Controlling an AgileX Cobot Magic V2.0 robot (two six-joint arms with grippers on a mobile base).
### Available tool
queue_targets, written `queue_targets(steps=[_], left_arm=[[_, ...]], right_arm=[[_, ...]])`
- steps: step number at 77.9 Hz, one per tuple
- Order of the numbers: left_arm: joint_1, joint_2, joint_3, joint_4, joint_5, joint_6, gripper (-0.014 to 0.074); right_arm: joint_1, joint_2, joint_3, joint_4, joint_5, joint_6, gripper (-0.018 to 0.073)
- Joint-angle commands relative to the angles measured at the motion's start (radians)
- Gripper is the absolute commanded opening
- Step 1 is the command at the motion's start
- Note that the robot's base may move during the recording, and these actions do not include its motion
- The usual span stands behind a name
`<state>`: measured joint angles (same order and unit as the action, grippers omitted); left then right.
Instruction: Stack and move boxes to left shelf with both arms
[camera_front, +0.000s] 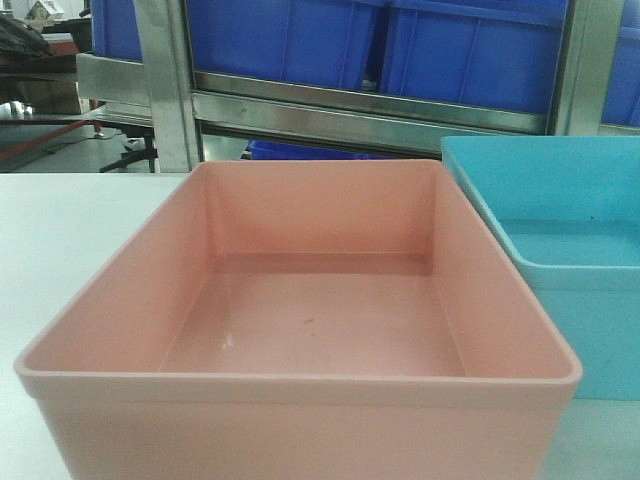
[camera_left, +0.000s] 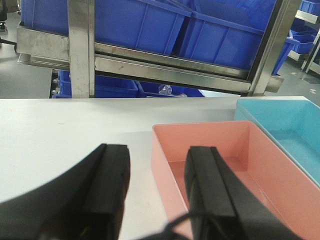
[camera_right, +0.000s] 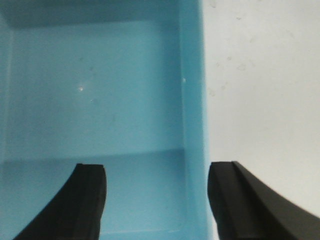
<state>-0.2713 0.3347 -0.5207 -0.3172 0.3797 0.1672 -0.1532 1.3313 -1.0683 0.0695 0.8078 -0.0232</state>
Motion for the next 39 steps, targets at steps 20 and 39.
queue_targets(steps=[20,39], left_arm=[[0.002,0.008,-0.029,-0.017,-0.074,0.003,0.0196],[0.002,0.008,-0.029,-0.017,-0.074,0.003,0.0196]], right_arm=[[-0.039,0.355,-0.314,0.0,0.037,-0.078,0.0508],[-0.066,0.513,-0.335,0.0,0.047,-0.113,0.0507]])
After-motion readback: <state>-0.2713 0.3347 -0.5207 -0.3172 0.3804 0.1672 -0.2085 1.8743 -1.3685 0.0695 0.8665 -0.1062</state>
